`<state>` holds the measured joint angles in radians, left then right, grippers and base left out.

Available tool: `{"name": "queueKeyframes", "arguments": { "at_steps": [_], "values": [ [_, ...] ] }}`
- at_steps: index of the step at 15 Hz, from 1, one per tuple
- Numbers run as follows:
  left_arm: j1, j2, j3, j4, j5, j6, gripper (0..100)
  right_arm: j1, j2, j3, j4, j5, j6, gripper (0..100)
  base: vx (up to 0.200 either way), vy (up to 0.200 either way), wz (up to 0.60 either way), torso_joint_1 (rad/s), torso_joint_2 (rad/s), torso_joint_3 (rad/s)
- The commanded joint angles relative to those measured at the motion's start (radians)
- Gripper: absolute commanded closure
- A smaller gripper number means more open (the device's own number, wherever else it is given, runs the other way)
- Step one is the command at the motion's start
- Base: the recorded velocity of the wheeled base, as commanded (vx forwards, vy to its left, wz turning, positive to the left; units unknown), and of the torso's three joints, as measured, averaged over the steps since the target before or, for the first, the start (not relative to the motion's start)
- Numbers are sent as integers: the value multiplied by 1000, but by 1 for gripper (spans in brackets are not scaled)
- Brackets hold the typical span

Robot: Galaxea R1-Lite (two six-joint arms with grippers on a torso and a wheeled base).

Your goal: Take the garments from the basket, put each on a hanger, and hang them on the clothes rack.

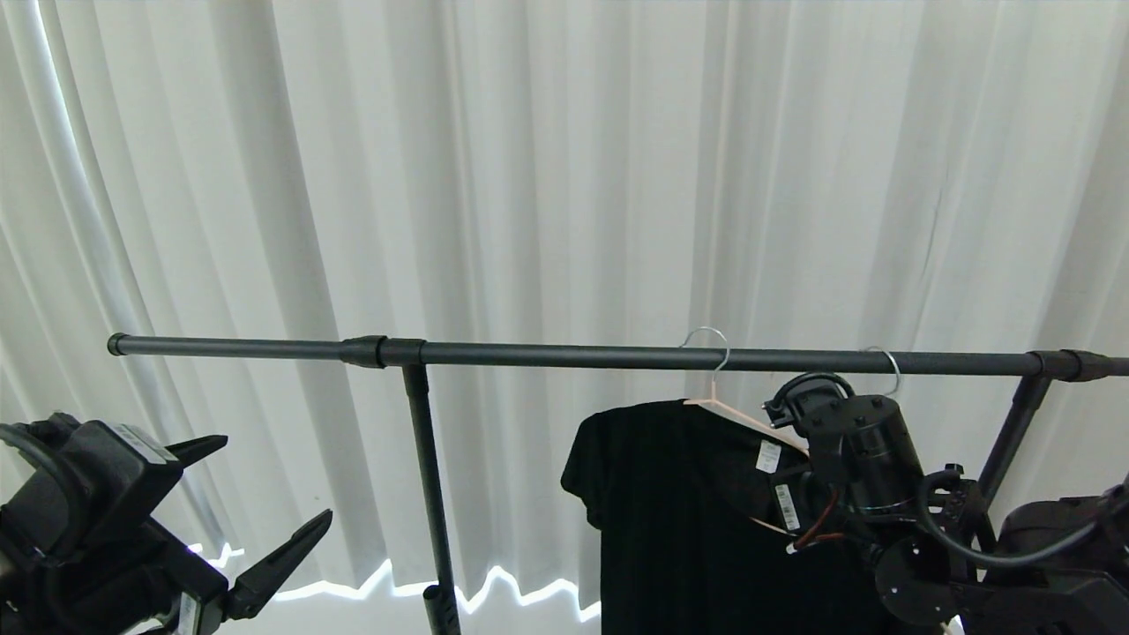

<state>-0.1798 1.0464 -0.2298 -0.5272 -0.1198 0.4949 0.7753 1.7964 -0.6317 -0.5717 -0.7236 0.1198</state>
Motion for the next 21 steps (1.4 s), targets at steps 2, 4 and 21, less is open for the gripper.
{"name": "queueKeyframes", "arguments": {
  "at_steps": [2,4,21],
  "values": [
    [0,0,-5,0,0,1,0,1,12,-2,-2,0,0,100,0,0,0,0,0,0],
    [0,-16,-3,0,2,1,0,13,14,-2,0,-2,0,100,0,0,0,0,0,0],
    [2,-42,-8,0,17,-7,0,62,81,-26,-2,-119,-14,100,0,0,0,0,0,0]
  ]
}}
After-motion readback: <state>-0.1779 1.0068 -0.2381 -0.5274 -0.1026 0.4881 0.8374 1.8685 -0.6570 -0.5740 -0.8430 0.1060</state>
